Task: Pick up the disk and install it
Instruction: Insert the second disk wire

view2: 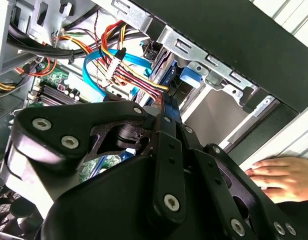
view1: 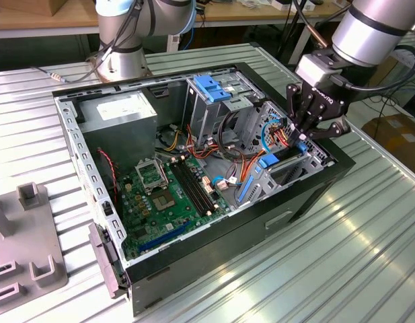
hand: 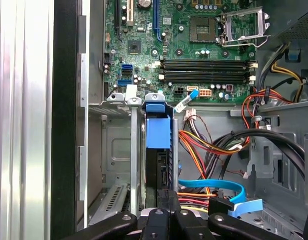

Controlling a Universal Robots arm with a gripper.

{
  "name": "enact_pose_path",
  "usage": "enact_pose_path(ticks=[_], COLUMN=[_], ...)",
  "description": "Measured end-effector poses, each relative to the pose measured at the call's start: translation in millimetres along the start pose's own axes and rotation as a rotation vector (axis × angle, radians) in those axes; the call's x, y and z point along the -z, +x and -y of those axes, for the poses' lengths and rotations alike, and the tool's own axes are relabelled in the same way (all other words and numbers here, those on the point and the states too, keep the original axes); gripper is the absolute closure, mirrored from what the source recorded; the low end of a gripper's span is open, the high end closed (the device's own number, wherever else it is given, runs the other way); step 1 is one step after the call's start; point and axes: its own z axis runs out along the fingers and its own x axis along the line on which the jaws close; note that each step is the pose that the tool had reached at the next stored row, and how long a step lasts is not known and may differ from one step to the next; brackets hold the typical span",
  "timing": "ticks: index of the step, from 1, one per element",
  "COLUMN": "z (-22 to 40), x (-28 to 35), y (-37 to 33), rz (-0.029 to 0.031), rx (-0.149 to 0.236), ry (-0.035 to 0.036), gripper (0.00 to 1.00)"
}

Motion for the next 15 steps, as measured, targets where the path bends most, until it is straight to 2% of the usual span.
enact_pose_path(ticks=[7, 15], z=[-8.0, -8.7], x=[0.2, 11.1], y=[0.0, -2.4], rz=[0.0000, 0.0002], rx=[0.000, 0.000], ry=[-0.0014, -0.0039], gripper=[0.90, 0.90])
